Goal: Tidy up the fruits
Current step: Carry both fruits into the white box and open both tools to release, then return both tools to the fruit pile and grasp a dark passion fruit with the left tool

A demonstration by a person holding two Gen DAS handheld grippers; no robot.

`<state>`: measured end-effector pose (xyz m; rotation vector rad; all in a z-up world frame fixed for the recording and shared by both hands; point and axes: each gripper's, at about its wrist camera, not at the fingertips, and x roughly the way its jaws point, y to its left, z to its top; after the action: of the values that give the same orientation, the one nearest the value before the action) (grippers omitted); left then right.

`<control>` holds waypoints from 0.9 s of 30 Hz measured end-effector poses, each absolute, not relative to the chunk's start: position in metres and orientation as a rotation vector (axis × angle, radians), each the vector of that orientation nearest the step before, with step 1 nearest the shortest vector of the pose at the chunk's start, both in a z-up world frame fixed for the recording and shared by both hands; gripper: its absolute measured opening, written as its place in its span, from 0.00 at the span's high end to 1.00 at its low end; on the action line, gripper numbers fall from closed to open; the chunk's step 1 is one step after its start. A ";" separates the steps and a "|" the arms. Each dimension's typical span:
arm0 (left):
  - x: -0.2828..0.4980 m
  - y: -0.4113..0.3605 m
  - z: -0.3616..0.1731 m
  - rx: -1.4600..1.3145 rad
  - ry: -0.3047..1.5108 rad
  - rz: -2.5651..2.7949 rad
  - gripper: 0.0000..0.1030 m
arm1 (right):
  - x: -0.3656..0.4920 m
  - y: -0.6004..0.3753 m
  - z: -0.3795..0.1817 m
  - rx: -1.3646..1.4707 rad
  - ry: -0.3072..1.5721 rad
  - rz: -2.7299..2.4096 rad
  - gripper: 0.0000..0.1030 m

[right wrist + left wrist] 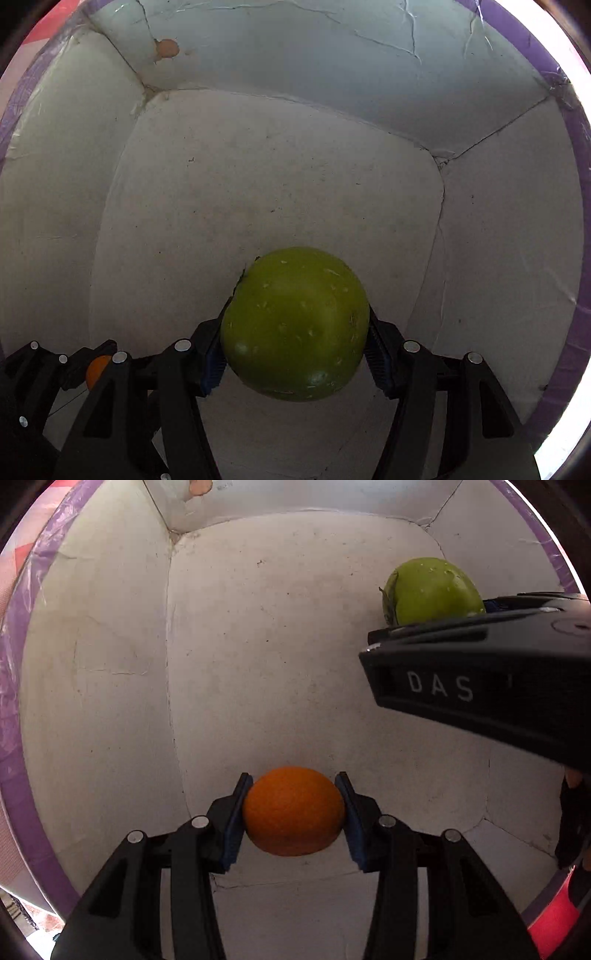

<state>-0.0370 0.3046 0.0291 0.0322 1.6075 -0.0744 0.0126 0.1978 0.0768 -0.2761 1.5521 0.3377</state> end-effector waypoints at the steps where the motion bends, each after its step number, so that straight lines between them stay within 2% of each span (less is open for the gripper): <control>1: -0.037 0.306 0.029 0.025 1.614 -0.074 0.55 | 0.010 0.197 0.076 -0.287 1.554 0.337 0.40; 3: -0.035 0.308 0.032 0.012 1.623 -0.068 0.53 | 0.009 0.197 0.077 -0.298 1.549 0.337 0.40; 4: -0.035 0.309 0.033 0.008 1.628 -0.063 0.50 | 0.008 0.197 0.077 -0.303 1.549 0.338 0.40; 5: -0.034 0.309 0.034 0.004 1.630 -0.061 0.43 | 0.007 0.197 0.077 -0.307 1.548 0.338 0.40; 8: -0.033 0.309 0.041 -0.007 1.620 -0.076 0.38 | 0.008 0.204 0.066 -0.315 1.538 0.338 0.39; 10: -0.035 0.310 0.043 -0.025 1.609 -0.089 0.35 | 0.007 0.203 0.067 -0.295 1.529 0.344 0.30; 15: -0.046 0.320 0.055 -0.079 1.539 -0.127 0.29 | 0.028 0.212 0.090 -0.227 1.456 0.342 0.22; 21: -0.069 0.328 0.107 -0.187 1.287 -0.157 0.22 | 0.014 0.199 0.134 -0.063 1.273 0.388 0.20; 26: -0.097 0.327 0.144 -0.199 1.072 -0.101 0.21 | 0.009 0.166 0.157 0.097 1.157 0.449 0.19; 27: -0.101 0.324 0.151 -0.189 1.039 -0.085 0.17 | 0.002 0.164 0.161 0.126 1.119 0.450 0.19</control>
<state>-0.1007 0.3242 0.1510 -0.1891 1.0389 -0.0846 0.0019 0.1638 0.1610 0.1257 1.1191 0.4501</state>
